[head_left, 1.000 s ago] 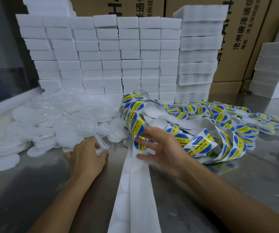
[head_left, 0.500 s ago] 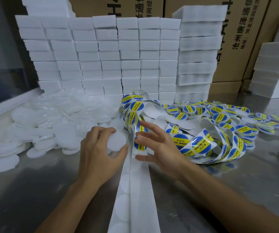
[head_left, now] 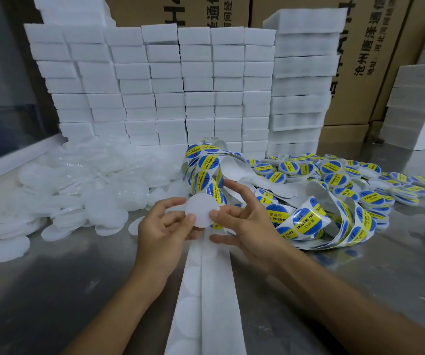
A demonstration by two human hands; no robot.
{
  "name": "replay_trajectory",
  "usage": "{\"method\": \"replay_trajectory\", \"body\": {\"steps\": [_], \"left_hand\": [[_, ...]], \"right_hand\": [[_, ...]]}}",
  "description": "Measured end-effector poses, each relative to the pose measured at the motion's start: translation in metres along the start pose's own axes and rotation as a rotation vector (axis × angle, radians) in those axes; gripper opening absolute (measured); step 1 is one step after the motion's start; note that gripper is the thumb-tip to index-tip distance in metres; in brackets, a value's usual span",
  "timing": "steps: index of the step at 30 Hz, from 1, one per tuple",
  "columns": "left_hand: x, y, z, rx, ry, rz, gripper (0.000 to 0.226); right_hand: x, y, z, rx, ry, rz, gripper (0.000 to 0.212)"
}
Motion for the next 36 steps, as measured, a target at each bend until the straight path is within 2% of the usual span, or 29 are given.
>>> {"method": "replay_trajectory", "body": {"steps": [4, 7, 10, 13, 18, 21, 25, 36], "left_hand": [[-0.013, 0.001, 0.0, 0.024, 0.169, -0.17, 0.016], [-0.018, 0.002, -0.003, 0.084, 0.254, -0.235, 0.014], [-0.025, 0.002, -0.01, 0.151, 0.289, -0.286, 0.013], [-0.03, 0.002, -0.014, 0.179, 0.312, -0.311, 0.012], [-0.031, 0.001, -0.013, 0.153, 0.311, -0.302, 0.021], [-0.028, 0.001, -0.007, 0.11, 0.329, -0.29, 0.025], [-0.024, 0.001, -0.002, 0.088, 0.349, -0.284, 0.037], [-0.021, 0.002, -0.002, 0.071, 0.338, -0.278, 0.033]], "right_hand": [[0.001, -0.001, -0.002, 0.008, -0.004, 0.003, 0.059], [0.003, -0.003, -0.006, 0.052, -0.051, 0.045, 0.043], [0.011, -0.005, -0.011, 0.062, -0.303, 0.168, 0.025], [0.011, -0.003, -0.013, 0.018, -0.43, 0.242, 0.029], [0.01, -0.002, -0.01, -0.019, -0.31, 0.248, 0.036], [0.013, -0.002, -0.006, -0.011, -0.22, 0.251, 0.026], [0.013, -0.003, -0.005, -0.005, -0.141, 0.249, 0.028], [0.011, -0.001, 0.0, -0.023, -0.074, 0.232, 0.028]]}}
Point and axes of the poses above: each hand's wrist, its own y-axis away from the middle knuckle, its own z-axis out of the palm, x = y × z, the point moved 9 cm from there along -y, towards the middle knuckle, and after that the axes turned 8 degrees about z, right-handed, at the moved point
